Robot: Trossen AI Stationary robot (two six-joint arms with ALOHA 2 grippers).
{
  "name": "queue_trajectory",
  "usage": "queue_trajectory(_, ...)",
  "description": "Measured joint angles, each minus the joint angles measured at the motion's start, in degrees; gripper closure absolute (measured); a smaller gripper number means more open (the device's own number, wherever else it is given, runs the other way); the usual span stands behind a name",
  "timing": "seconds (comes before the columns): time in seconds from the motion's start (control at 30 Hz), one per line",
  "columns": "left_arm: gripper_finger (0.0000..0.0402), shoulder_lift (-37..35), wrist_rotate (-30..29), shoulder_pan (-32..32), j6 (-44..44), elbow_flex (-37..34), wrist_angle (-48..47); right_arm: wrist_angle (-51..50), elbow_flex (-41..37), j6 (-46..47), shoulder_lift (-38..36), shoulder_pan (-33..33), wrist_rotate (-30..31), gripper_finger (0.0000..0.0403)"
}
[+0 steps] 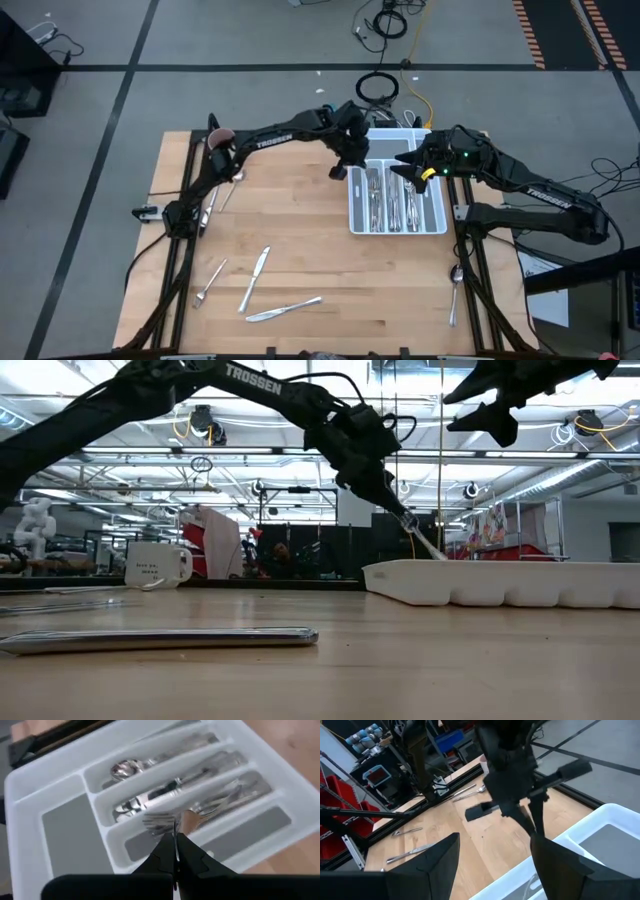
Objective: Sort silverware
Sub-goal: Put the silver fork into the silverware tray
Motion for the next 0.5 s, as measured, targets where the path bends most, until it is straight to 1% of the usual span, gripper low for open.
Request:
queue_trajectory(0.07,0.0402,0.6,-0.9,-0.4,1.2,0.0,0.4,0.0,0.0,-0.1,0.0,0.0,0.0,0.0167)
queue_trajectory(0.2,0.0402,1.5,-0.9,-0.9,3.2,0.0,1.3,0.0,0.0,-0.2,0.0,0.0,0.0,0.0167)
queue_trajectory(0.5,0.0402,3.5,-0.8,-1.9,3.8,0.1,2.4,0.0,0.0,-0.4,0.1,0.0,0.0,0.0167)
